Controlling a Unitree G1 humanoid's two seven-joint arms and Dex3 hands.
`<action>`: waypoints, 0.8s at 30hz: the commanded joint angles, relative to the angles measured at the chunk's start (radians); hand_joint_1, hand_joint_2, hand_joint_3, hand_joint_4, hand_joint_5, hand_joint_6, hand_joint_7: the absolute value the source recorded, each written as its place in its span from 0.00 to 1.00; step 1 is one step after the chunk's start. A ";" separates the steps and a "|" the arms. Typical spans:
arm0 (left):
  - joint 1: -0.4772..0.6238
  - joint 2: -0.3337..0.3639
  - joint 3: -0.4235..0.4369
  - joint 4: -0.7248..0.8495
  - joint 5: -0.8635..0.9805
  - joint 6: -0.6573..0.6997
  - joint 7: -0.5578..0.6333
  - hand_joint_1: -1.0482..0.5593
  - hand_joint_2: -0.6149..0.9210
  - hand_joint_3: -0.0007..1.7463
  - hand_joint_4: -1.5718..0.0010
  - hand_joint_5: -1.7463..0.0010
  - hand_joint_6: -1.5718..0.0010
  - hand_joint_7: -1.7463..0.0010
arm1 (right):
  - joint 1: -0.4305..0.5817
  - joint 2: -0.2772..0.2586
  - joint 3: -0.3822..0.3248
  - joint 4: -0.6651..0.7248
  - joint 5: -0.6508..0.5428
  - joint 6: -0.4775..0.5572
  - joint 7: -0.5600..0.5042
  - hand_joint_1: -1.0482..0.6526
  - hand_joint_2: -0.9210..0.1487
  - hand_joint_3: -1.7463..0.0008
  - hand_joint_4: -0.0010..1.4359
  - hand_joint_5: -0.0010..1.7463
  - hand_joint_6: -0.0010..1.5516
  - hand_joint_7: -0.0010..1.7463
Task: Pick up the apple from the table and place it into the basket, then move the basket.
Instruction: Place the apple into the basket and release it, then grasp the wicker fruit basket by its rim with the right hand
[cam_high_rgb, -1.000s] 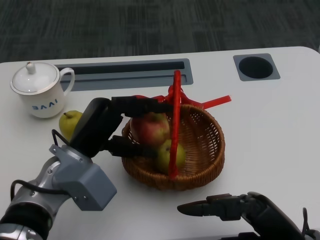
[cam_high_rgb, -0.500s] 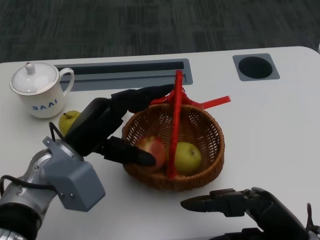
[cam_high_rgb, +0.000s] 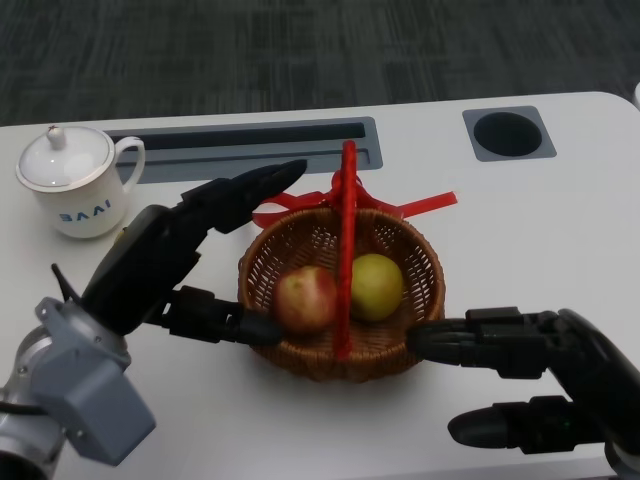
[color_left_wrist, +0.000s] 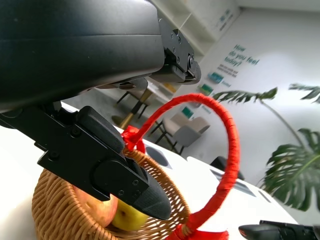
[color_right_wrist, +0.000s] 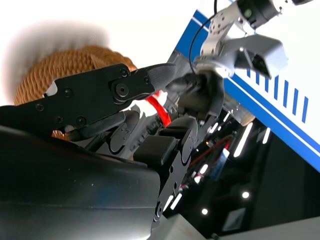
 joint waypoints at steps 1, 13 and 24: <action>0.068 0.035 0.045 -0.014 -0.039 -0.057 0.006 0.23 0.86 0.01 0.72 0.97 0.75 0.98 | -0.062 -0.023 -0.021 -0.002 -0.024 -0.038 -0.017 0.31 0.00 0.98 0.56 0.00 0.48 0.00; 0.191 0.040 0.123 -0.009 -0.075 -0.108 -0.002 0.26 0.88 0.00 0.63 0.97 0.67 0.98 | -0.223 -0.023 0.007 0.213 -0.128 -0.087 -0.043 0.31 0.00 0.97 0.56 0.00 0.48 0.00; 0.251 0.065 0.150 0.060 -0.136 -0.165 -0.027 0.26 0.87 0.00 0.61 0.99 0.64 0.99 | -0.413 0.014 0.046 0.509 -0.337 -0.064 -0.158 0.29 0.04 1.00 0.60 0.01 0.52 0.01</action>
